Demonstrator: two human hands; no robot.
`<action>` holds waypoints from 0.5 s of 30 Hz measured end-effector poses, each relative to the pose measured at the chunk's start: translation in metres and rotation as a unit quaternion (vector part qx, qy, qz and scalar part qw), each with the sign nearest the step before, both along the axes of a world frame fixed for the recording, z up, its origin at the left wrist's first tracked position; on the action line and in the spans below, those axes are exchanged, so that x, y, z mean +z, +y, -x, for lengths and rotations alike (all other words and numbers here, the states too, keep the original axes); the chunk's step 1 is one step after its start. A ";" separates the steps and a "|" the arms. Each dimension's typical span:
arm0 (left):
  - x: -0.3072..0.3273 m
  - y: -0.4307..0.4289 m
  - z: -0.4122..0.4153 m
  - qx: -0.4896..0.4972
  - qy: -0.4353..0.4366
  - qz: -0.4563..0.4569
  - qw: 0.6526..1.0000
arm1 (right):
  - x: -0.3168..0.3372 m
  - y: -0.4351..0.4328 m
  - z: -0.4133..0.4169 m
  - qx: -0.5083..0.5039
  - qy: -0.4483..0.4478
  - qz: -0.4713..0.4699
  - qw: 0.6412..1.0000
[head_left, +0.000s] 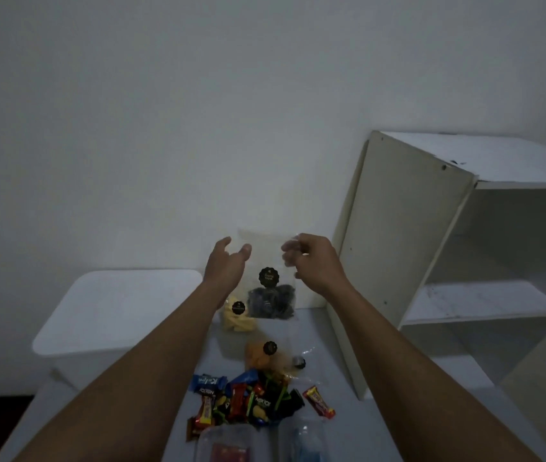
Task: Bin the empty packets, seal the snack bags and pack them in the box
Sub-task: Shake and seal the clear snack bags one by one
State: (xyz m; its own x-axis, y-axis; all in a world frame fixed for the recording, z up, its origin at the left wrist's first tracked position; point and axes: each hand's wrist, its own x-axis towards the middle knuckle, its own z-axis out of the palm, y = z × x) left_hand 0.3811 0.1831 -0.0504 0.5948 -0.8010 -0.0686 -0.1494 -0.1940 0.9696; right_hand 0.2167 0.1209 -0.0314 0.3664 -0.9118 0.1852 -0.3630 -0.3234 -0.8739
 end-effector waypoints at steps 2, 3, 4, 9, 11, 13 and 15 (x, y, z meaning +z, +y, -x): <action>-0.027 -0.008 -0.001 -0.059 0.041 -0.054 0.996 | -0.009 -0.012 0.002 0.001 -0.007 -0.020 1.000; -0.038 -0.011 0.000 -0.093 0.061 -0.074 0.991 | -0.015 -0.019 0.003 0.002 -0.016 -0.034 0.999; -0.046 -0.015 0.003 -0.116 0.079 -0.085 0.986 | -0.021 -0.026 0.004 0.003 -0.025 -0.049 0.998; -0.075 -0.050 0.008 -0.097 0.138 -0.063 0.984 | -0.061 -0.066 0.000 -0.040 -0.077 -0.080 0.993; -0.091 -0.068 0.006 -0.080 0.136 -0.061 0.986 | -0.081 -0.080 -0.004 -0.060 -0.037 -0.090 0.993; -0.107 -0.086 0.006 -0.069 0.125 -0.067 0.987 | -0.108 -0.094 -0.009 -0.058 0.026 -0.126 0.990; -0.128 -0.106 0.007 -0.058 0.096 -0.081 0.990 | -0.136 -0.107 -0.014 -0.057 0.060 -0.159 0.984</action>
